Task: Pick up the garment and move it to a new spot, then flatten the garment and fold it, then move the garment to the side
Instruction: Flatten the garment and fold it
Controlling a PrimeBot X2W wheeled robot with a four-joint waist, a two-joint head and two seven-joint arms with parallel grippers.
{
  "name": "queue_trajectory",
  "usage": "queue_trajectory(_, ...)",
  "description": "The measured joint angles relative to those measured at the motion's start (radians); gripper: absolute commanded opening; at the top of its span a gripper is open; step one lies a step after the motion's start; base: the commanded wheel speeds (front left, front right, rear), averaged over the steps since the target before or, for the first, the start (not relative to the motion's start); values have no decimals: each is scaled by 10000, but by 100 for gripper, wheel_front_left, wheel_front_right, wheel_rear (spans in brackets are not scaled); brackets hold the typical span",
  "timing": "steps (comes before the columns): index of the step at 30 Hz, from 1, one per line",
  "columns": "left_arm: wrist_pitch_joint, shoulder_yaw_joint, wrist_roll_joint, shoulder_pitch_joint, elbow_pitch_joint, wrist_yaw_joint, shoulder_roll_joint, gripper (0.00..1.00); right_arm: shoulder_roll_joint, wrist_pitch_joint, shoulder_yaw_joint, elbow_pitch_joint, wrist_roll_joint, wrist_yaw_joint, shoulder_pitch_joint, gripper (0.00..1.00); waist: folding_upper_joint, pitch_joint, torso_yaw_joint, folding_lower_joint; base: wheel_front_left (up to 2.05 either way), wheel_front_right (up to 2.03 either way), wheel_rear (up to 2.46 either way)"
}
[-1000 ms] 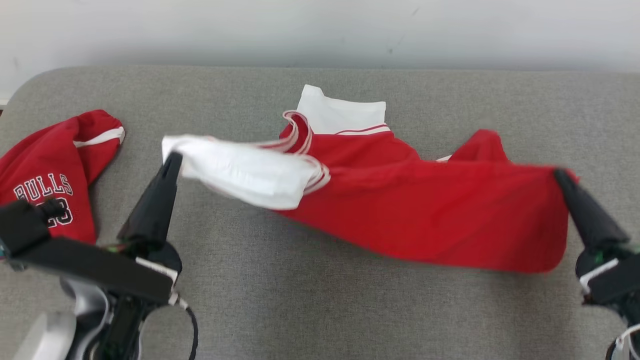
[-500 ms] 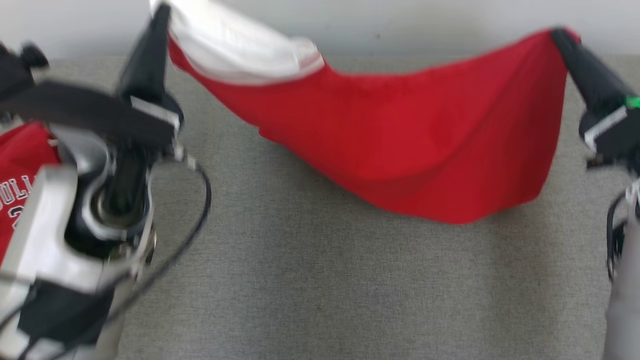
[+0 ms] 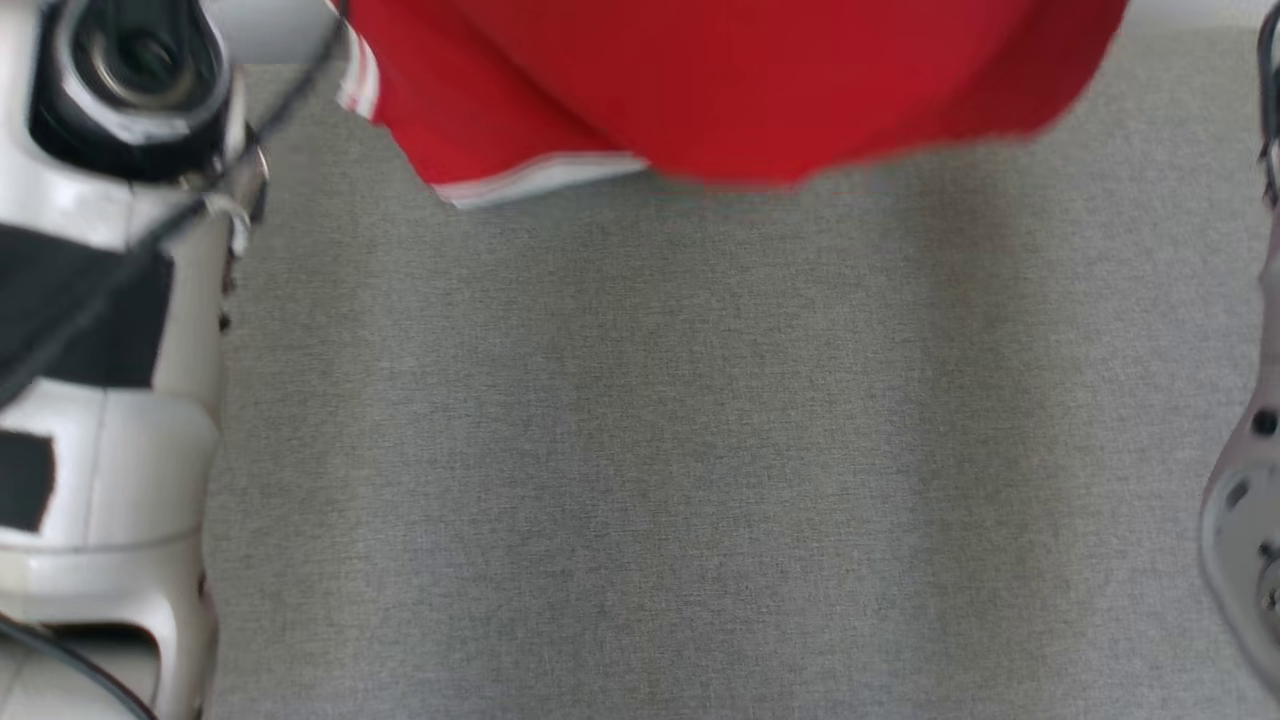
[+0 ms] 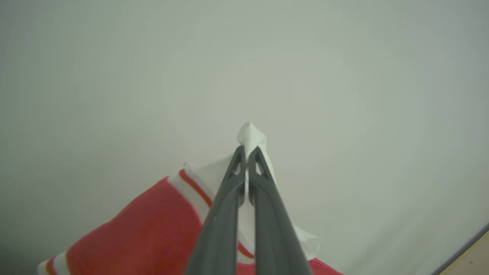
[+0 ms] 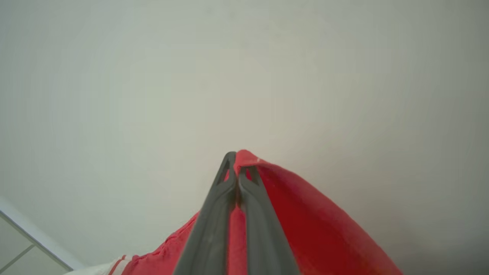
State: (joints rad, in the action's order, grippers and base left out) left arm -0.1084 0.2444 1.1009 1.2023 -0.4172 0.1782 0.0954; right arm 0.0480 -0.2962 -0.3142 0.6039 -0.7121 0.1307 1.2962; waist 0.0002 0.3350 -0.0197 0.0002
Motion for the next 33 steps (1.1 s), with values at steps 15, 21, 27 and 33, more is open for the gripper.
queue_trajectory(15,-1486,-15,-180,1404,-69,-1801,-408,0,362,2583,1615,-245,345,2,1079,0,-2,550,-14,-3,0,0,0)
queue_trajectory(21,-1519,468,-372,27,-148,-2138,-468,0,1204,1753,1806,-1555,-96,0,-837,0,0,1217,312,0,0,0,0)
queue_trajectory(27,-1515,489,-451,-2025,846,-2284,-353,0,2023,-635,1749,-3342,-368,2,-3984,0,0,1348,872,0,0,0,0)
queue_trajectory(33,-713,675,-50,-5059,3235,-1526,240,0,1438,-3639,-416,-5764,138,0,-7355,0,-3,752,1196,-5,0,0,0)
